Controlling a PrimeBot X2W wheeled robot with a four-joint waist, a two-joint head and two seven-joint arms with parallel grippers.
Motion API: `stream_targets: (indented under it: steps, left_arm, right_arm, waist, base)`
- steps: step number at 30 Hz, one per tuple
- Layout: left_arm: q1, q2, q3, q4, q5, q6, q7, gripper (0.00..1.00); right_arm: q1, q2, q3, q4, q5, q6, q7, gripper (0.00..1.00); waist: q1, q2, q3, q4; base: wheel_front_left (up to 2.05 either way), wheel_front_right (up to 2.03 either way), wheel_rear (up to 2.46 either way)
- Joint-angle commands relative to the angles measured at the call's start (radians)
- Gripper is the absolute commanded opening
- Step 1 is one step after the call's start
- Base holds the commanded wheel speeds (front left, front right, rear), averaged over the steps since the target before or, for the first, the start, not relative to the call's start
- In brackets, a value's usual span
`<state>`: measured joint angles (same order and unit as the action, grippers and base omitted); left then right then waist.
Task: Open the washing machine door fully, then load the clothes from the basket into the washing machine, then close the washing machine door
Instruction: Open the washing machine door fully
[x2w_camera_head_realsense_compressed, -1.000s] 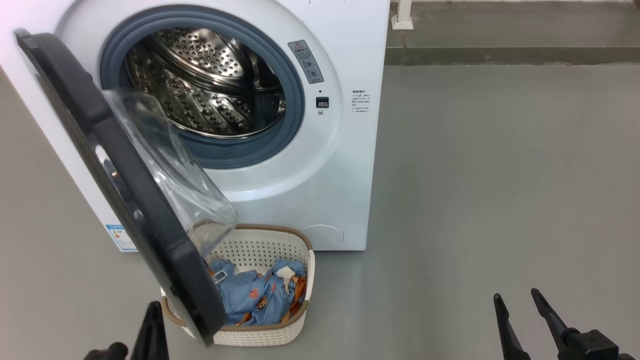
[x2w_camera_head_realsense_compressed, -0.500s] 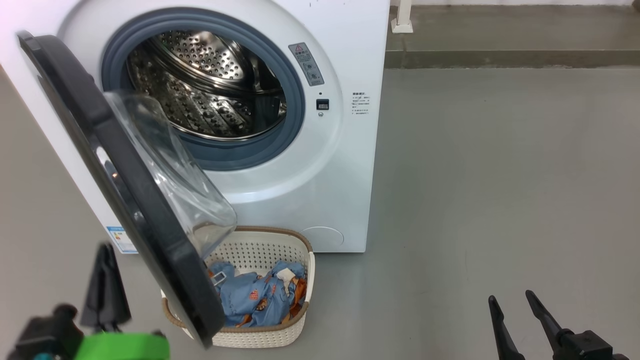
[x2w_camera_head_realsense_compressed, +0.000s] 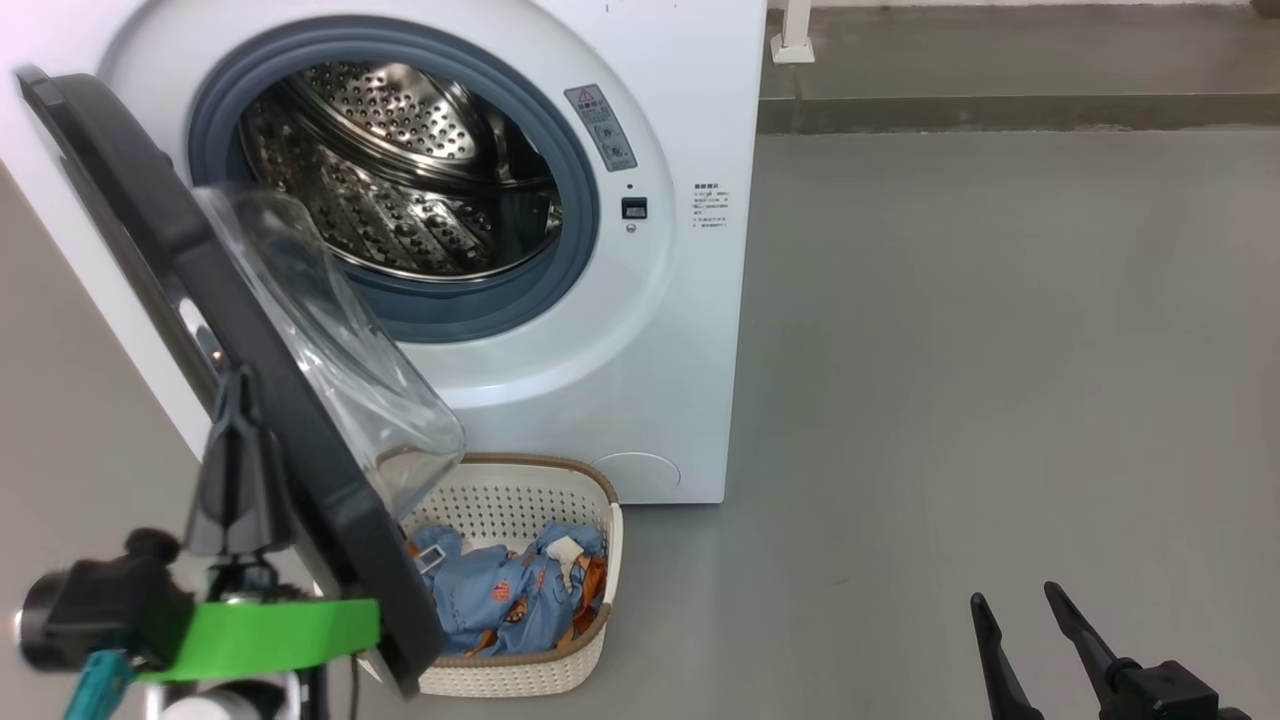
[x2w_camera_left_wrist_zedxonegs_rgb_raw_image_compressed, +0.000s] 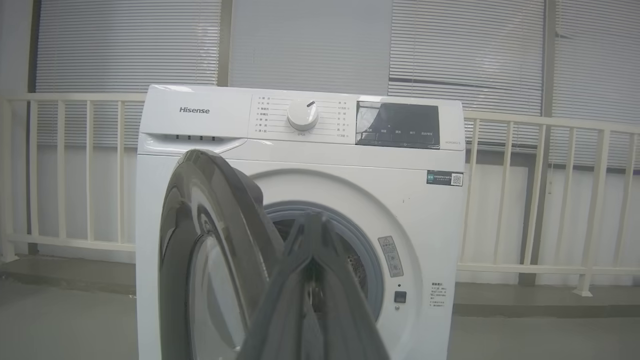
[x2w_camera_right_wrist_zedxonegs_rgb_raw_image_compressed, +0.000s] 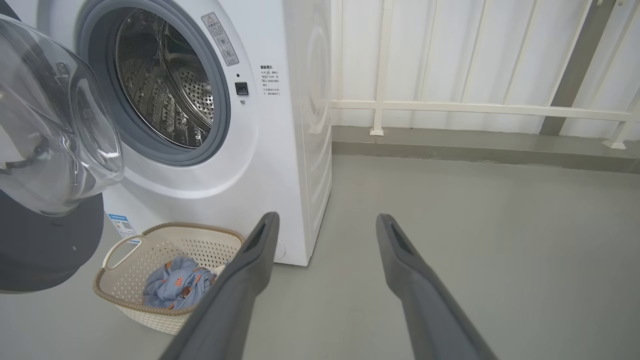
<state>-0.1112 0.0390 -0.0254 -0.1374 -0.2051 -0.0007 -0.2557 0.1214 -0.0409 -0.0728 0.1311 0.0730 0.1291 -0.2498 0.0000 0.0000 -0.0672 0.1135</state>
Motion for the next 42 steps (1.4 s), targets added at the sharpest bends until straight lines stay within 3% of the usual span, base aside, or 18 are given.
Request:
stream_targets:
  steps: [1,17,30,42]
  left_arm:
    - [-0.062,0.011,0.010,-0.040,0.017,-0.005,-0.006,0.00]
    - [-0.096,0.011,-0.171,0.008,0.009,-0.013,-0.006,0.00]
    - [-0.057,0.011,-0.265,0.262,-0.079,-0.016,0.025,0.00]
    - [-0.075,0.011,-0.270,0.418,-0.126,-0.009,0.016,0.00]
  right_arm:
    - [-0.041,-0.009,0.028,-0.020,0.011,0.002,-0.012,1.00]
    - [-0.046,-0.009,0.029,-0.018,0.022,0.002,-0.012,1.00]
    - [-0.052,-0.009,0.034,-0.008,0.025,0.002,-0.012,1.00]
    - [-0.049,-0.009,0.040,-0.002,0.026,0.002,-0.012,1.00]
  waist:
    - [0.0000,0.0000,0.001,-0.002]
    - [0.0000,0.0000,0.014,-0.017]
    - [0.0000,0.0000,0.016,-0.022]
    - [0.0000,0.0000,0.018,-0.020]
  base:
    - [0.00,0.00,0.00]
    - [0.00,0.00,0.00]
    - [0.00,0.00,0.00]
    - [0.00,0.00,0.00]
